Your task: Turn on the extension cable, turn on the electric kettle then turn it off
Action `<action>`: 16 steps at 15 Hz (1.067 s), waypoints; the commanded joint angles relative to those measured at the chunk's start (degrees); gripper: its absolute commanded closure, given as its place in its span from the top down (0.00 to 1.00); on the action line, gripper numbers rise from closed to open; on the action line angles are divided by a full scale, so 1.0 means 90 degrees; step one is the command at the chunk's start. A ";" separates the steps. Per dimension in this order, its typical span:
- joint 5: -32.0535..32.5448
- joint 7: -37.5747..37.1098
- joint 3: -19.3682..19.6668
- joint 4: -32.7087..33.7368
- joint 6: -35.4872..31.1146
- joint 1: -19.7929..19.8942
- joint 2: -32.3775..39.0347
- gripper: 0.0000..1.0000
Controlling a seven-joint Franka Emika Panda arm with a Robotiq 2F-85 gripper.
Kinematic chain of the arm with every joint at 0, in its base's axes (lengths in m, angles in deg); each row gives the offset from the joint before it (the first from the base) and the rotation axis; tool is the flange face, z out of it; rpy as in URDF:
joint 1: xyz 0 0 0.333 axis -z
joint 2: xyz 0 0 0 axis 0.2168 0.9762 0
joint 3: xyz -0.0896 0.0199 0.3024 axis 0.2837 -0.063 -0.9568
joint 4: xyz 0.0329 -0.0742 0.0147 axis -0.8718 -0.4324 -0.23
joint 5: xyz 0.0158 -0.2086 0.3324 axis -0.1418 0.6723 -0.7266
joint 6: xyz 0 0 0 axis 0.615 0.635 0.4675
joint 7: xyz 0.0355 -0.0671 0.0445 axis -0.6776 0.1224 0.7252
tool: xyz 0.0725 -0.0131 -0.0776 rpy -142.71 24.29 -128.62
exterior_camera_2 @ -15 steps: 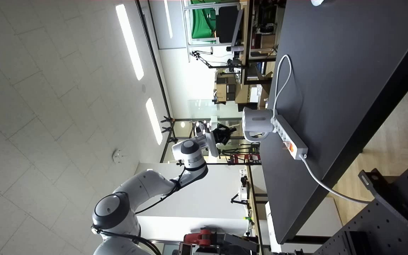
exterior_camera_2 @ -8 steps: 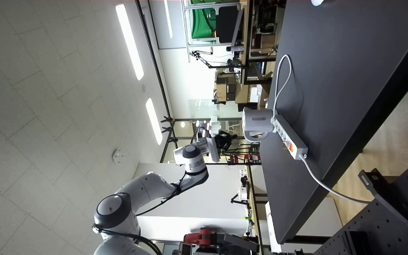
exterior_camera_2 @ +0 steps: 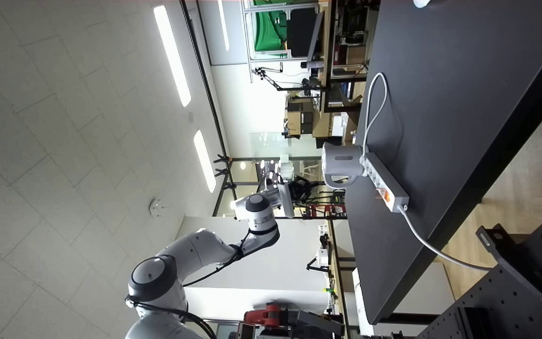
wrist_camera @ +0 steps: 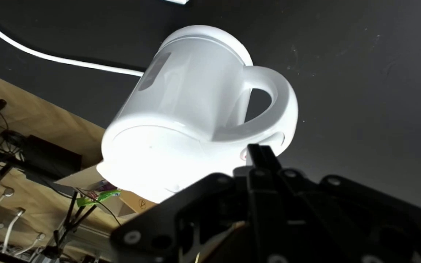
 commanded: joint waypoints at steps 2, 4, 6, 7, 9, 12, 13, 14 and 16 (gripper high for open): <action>-0.0096 0.0224 -0.0114 -0.0043 -0.0077 0.0080 0.0006 0.00; -0.0072 0.0230 -0.0100 -0.0020 -0.0073 0.0064 0.0051 0.00; -0.0081 0.0263 -0.0105 -0.0016 -0.0085 0.0073 0.0077 0.00; -0.0051 0.0243 -0.0078 -0.0014 -0.0135 0.0060 0.0095 0.00; -0.0030 0.0229 -0.0061 -0.0025 -0.0295 0.0053 0.0125 0.00; -0.0052 0.0251 -0.0066 -0.0002 -0.0479 0.0054 0.0198 0.00; -0.0058 0.0259 -0.0067 0.0006 -0.0506 0.0053 0.0222 0.00; -0.0066 0.0266 -0.0069 0.0014 -0.0523 0.0052 0.0249 0.00; -0.0073 0.0283 -0.0075 0.0019 -0.0569 0.0053 0.0294 0.00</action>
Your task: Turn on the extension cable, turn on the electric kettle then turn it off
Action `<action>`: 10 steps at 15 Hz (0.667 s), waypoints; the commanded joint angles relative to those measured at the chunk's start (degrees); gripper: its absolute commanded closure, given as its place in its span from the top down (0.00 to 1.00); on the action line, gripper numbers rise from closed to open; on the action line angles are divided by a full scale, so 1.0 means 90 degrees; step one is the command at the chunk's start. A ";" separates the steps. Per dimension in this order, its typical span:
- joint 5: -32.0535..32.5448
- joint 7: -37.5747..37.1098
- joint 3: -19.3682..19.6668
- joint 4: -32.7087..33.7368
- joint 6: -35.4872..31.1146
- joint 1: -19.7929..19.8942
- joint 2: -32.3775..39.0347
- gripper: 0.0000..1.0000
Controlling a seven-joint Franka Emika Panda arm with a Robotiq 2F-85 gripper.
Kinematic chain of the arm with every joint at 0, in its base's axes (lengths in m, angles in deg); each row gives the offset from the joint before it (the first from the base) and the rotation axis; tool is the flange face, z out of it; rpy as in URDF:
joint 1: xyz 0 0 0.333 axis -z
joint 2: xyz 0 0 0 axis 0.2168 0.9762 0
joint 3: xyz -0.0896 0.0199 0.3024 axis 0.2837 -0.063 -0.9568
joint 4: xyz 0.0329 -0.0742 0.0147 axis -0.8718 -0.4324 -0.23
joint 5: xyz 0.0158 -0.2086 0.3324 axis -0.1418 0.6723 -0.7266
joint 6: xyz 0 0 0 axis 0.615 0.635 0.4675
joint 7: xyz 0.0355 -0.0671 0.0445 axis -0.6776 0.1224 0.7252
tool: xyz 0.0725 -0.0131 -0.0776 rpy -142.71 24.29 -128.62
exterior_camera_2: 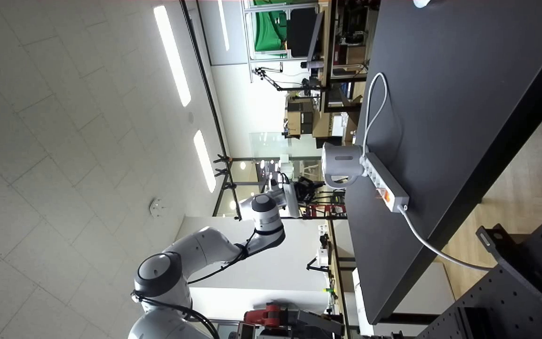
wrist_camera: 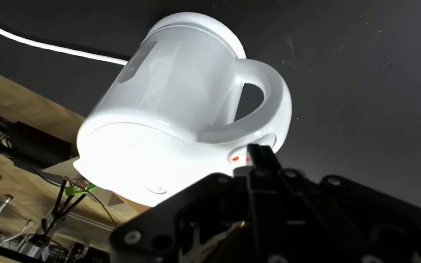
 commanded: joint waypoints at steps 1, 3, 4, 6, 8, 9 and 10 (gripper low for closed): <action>-0.0074 0.0117 -0.0040 0.0022 -0.0121 0.0051 0.0053 0.00; -0.0077 0.0134 -0.0045 0.0025 -0.0171 0.0054 0.0085 0.00; -0.0073 0.0138 -0.0043 0.0027 -0.0223 0.0054 0.0104 0.00; -0.0098 0.0184 -0.0071 0.0035 -0.0322 0.0073 0.0147 0.00; -0.0112 0.0233 -0.0086 0.0038 -0.0436 0.0082 0.0192 0.00; -0.0129 0.0264 -0.0093 0.0040 -0.0459 0.0086 0.0209 0.00; -0.0148 0.0287 -0.0096 0.0040 -0.0510 0.0089 0.0226 0.00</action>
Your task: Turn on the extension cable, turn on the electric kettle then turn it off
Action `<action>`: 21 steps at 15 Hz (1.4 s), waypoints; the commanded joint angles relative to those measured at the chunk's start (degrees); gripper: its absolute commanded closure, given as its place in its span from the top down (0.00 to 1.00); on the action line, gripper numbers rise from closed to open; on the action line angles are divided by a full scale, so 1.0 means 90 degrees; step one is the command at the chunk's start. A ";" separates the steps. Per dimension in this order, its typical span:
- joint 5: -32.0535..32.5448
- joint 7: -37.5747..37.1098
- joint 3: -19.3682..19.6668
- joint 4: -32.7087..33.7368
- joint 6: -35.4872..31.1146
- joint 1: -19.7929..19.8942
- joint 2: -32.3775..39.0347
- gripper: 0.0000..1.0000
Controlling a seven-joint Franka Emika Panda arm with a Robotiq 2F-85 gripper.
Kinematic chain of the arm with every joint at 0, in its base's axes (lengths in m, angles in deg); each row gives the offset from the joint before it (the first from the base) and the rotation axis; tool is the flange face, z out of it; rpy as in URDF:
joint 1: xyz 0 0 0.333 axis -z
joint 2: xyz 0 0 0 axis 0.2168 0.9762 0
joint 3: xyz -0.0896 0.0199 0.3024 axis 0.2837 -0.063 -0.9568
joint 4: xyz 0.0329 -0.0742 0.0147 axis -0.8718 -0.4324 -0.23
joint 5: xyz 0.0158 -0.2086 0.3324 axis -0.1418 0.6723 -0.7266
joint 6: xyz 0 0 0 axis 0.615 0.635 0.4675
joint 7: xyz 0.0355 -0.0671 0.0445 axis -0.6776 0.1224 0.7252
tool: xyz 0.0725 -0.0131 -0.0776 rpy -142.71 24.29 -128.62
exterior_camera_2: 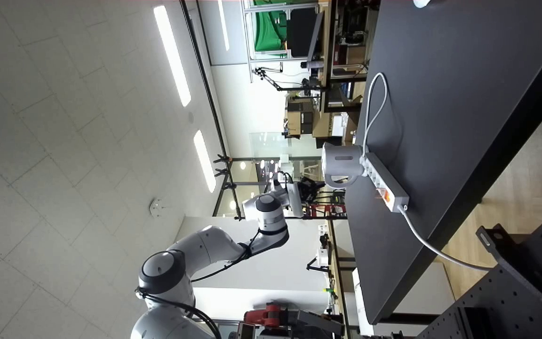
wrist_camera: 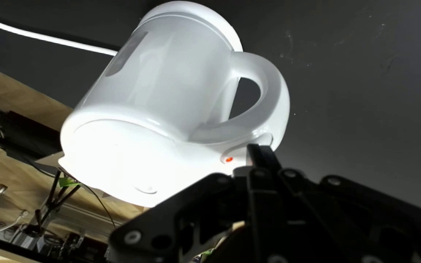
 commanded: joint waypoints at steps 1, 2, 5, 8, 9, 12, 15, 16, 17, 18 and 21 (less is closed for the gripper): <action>-0.0126 0.0189 -0.0101 0.0045 -0.0165 0.0104 0.0058 0.00; -0.0148 0.0218 -0.0118 0.0045 -0.0186 0.0120 0.0068 0.00; -0.0203 0.0298 -0.0178 0.0053 -0.0243 0.0181 0.0107 0.00; -0.0294 0.0374 -0.0233 0.0063 -0.0241 0.0247 0.0149 0.00; -0.0317 0.0394 -0.0254 0.0066 -0.0236 0.0270 0.0160 0.00; -0.0393 0.0430 -0.0310 0.0098 -0.0207 0.0323 0.0202 0.00; -0.0426 0.0465 -0.0332 0.0137 -0.0169 0.0334 0.0243 0.00; -0.0411 0.0455 -0.0317 0.0151 -0.0154 0.0315 0.0262 0.00; -0.0393 0.0443 -0.0297 0.0157 -0.0144 0.0294 0.0276 0.00; -0.0380 0.0428 -0.0282 0.0166 -0.0126 0.0273 0.0295 0.00; -0.0369 0.0391 -0.0259 0.0186 -0.0102 0.0235 0.0329 0.00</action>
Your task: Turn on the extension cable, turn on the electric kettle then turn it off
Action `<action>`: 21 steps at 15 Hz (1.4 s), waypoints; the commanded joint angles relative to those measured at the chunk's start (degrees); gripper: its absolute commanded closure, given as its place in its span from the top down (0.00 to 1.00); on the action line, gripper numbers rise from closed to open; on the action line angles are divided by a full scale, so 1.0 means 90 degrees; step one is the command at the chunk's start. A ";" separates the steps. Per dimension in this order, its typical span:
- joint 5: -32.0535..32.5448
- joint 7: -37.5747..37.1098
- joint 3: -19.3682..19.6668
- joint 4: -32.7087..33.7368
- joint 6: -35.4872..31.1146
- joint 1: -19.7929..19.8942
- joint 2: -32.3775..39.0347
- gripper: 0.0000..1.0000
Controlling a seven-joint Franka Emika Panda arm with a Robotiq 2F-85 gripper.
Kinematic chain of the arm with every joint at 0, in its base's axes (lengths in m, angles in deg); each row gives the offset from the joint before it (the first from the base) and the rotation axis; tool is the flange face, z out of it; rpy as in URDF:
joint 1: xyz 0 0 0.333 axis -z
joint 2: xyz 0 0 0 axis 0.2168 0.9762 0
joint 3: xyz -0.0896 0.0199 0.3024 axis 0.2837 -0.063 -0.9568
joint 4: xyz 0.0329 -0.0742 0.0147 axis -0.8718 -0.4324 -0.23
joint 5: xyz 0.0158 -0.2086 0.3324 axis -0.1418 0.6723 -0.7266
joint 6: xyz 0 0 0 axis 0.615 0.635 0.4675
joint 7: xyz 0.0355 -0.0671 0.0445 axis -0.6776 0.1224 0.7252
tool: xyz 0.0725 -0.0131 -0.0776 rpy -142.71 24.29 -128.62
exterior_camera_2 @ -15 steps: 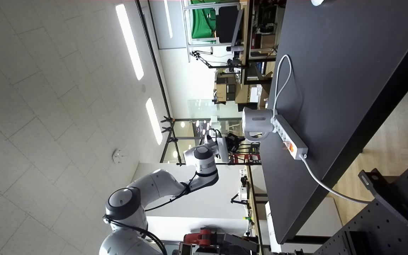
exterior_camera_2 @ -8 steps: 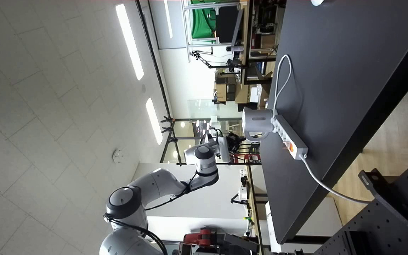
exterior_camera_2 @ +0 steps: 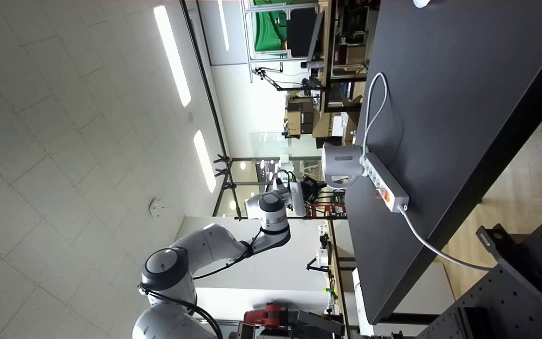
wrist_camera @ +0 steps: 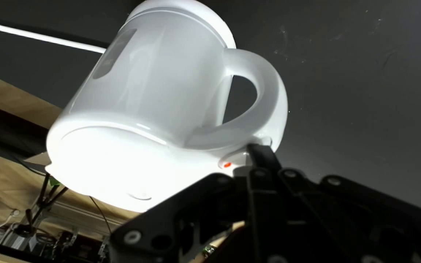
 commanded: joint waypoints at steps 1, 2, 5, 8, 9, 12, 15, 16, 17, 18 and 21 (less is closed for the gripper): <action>-0.0052 0.0037 0.0005 0.0161 0.0091 -0.0014 0.0183 0.00; -0.0048 0.0031 0.0010 0.0164 0.0099 -0.0025 0.0195 0.00; -0.0012 -0.0015 0.0068 0.0188 0.0124 -0.0080 0.0238 0.00; 0.0273 -0.0277 0.0470 0.0222 0.0066 -0.0402 0.0268 0.00; 0.0395 -0.0396 0.0670 0.0238 0.0035 -0.0569 0.0272 0.00; 0.0737 -0.0753 0.1243 0.0291 -0.0012 -0.1104 0.0309 0.00; 0.0987 -0.1049 0.1682 0.0326 0.0001 -0.1572 0.0360 0.00; 0.1039 -0.1128 0.1807 0.0339 0.0005 -0.1706 0.0379 0.00; 0.1083 -0.1204 0.1924 0.0348 0.0009 -0.1831 0.0400 0.00; 0.1122 -0.1264 0.2048 0.0364 0.0003 -0.1957 0.0428 0.00; 0.1212 -0.1450 0.2410 0.0383 -0.0015 -0.2327 0.0496 0.00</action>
